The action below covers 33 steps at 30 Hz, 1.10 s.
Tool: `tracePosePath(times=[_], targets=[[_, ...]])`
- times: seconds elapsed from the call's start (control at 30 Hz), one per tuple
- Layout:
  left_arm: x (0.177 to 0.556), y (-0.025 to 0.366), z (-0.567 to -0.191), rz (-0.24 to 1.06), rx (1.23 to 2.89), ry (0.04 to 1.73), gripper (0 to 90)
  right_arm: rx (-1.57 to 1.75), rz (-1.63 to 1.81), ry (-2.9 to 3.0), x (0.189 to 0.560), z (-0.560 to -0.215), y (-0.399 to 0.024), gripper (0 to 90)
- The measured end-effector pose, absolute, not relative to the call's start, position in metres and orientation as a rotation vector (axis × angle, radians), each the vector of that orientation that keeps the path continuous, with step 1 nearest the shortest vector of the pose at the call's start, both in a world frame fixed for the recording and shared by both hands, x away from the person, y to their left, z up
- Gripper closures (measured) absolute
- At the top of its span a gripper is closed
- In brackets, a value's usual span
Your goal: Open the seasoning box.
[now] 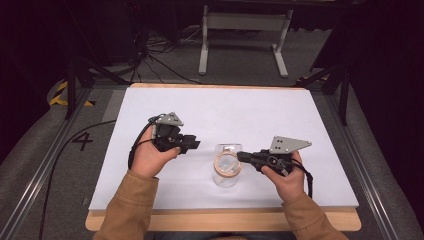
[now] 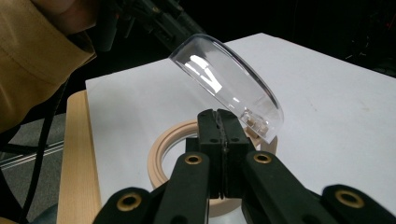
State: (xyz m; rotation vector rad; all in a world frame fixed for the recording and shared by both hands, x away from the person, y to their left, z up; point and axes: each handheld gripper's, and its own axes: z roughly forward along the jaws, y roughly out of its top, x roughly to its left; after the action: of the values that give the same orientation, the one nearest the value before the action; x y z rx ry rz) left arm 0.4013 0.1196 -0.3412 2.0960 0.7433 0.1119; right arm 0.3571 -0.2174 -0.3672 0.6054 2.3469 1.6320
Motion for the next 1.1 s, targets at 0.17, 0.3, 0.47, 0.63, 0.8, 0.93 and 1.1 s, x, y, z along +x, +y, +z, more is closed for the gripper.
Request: tracePosePath(times=[0.17,0.3,0.47,0.63,0.8,0.93,1.1], targets=[[0.393,0.129,-0.344,0.125,2.090,0.768,71.8,0.590,1.598,2.344,0.361,-0.363,-0.217,90.0],[0.388,0.140,-0.345,0.145,2.085,0.795,71.8,0.586,1.592,2.345,0.367,-0.361,-0.217,90.0],[0.382,0.150,-0.346,0.142,2.080,0.819,71.6,0.590,1.591,2.344,0.373,-0.360,-0.217,90.0],[0.380,0.158,-0.348,0.129,2.088,0.849,70.8,0.609,1.587,2.341,0.379,-0.361,-0.218,90.0],[0.377,0.163,-0.352,0.118,2.093,0.874,70.1,0.645,1.566,2.332,0.386,-0.363,-0.220,90.0],[0.376,0.165,-0.353,0.110,2.081,0.889,69.5,0.654,1.561,2.335,0.388,-0.363,-0.220,90.0],[0.377,0.164,-0.353,0.107,2.090,0.884,69.0,0.644,1.564,2.335,0.386,-0.362,-0.219,90.0]])
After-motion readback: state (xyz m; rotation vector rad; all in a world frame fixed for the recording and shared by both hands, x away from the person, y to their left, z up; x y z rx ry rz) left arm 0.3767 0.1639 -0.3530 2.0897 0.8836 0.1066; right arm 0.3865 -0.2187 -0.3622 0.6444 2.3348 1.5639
